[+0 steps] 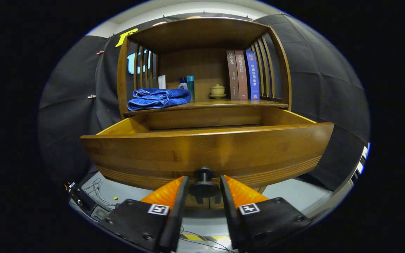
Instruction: Pull open the drawer, take out the items inside it, and place them on the countertop above the cabinet.
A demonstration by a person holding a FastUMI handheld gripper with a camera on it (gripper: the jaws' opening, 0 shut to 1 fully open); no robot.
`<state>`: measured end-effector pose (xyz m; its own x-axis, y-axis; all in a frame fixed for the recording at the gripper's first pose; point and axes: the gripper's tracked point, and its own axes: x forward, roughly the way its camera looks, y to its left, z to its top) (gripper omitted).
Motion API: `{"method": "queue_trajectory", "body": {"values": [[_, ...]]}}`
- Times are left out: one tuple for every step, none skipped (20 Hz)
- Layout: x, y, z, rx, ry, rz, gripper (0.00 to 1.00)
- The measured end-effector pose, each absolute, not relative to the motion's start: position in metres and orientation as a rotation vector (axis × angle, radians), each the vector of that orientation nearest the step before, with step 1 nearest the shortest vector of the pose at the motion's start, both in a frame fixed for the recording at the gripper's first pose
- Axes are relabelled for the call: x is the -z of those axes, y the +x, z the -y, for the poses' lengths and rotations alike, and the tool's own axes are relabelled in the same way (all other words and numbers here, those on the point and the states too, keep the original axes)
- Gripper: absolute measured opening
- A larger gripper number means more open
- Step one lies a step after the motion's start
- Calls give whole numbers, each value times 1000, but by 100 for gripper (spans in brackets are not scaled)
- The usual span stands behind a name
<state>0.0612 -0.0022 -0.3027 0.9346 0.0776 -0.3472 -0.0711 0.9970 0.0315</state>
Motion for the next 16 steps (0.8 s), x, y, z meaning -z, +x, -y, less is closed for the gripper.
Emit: {"method": "queue_trajectory", "body": {"values": [[305, 58, 5, -72, 4, -379, 84], [309, 55, 10, -67, -6, -397, 100], [306, 51, 12, -64, -4, -402, 98], [302, 47, 14, -67, 3, -406, 98], [295, 41, 15, -78, 9, -407, 98], [284, 36, 17, -88, 2, -407, 98], [270, 32, 21, -96, -17, -403, 98], [253, 30, 25, -100, -37, -391, 98], [233, 29, 28, -106, -53, -377, 98], [213, 29, 27, -126, -61, -356, 98], [194, 31, 26, -144, -66, -340, 98], [177, 34, 25, -167, -70, -332, 98], [164, 36, 22, -192, -79, -340, 98], [153, 40, 20, -218, -90, -349, 98], [142, 46, 18, -237, -99, -354, 99], [131, 57, 19, -249, -110, -359, 99]]}}
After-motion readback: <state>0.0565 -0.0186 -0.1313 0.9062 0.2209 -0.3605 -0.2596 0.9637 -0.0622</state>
